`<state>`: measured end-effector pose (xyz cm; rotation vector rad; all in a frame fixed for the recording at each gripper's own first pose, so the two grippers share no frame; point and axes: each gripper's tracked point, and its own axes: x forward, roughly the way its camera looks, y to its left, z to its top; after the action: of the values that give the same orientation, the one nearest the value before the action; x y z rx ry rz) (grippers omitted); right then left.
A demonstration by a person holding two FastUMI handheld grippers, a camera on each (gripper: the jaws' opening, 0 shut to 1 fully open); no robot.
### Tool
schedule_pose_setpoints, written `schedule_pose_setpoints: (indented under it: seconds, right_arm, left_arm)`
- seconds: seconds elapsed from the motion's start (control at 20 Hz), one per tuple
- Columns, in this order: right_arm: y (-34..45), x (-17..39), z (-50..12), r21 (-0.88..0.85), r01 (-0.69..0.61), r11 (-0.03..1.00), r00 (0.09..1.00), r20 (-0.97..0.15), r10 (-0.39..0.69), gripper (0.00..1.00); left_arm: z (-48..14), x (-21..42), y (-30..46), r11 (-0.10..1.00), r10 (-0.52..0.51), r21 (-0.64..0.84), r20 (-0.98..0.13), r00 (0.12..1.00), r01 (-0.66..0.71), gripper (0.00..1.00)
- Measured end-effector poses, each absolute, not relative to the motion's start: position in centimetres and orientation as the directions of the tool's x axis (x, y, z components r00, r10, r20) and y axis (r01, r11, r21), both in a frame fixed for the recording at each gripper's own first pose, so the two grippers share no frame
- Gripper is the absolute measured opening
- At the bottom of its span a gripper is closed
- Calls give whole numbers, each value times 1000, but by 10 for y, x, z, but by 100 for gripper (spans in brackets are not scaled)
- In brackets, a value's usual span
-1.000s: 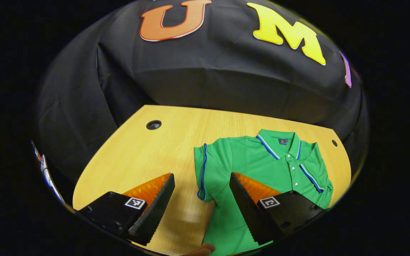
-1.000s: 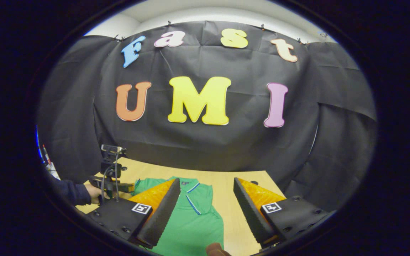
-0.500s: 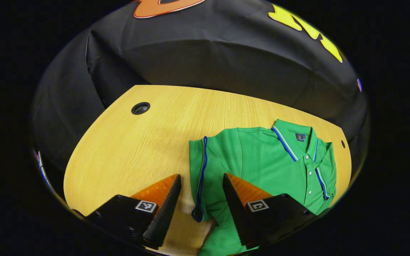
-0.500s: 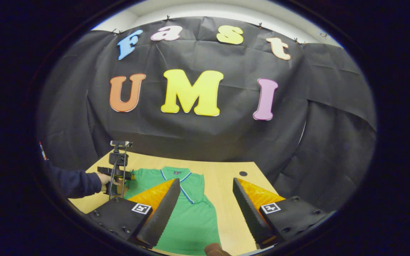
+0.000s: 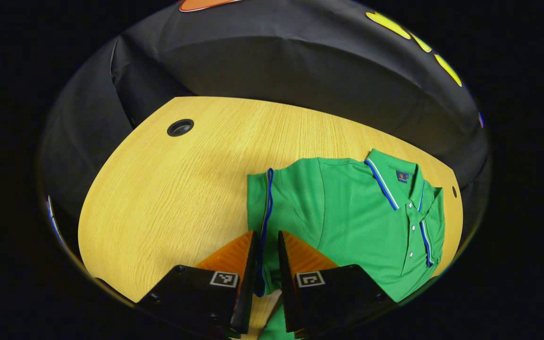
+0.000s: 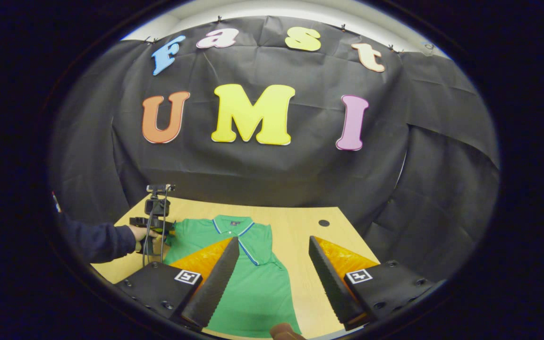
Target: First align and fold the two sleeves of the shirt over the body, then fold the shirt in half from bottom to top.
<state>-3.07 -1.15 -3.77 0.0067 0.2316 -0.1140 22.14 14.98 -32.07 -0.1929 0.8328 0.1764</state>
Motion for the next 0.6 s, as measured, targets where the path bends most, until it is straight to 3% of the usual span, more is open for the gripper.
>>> schedule_pose_setpoints:
  seconds: [0.05,0.3,0.6]
  right_arm:
    - [-12,-29,-39,-5,114,993,967,-231,-112,94]
    - [-15,-29,-49,12,123,992,960,-253,-116,95]
    - [-21,-34,-51,22,136,991,959,-254,-126,94]
  left_arm:
    - [-322,221,151,968,84,-94,-749,657,-231,30]
    - [-323,221,154,978,85,-60,-759,646,-199,8]
    - [-310,223,152,987,93,-15,-751,653,-157,4]
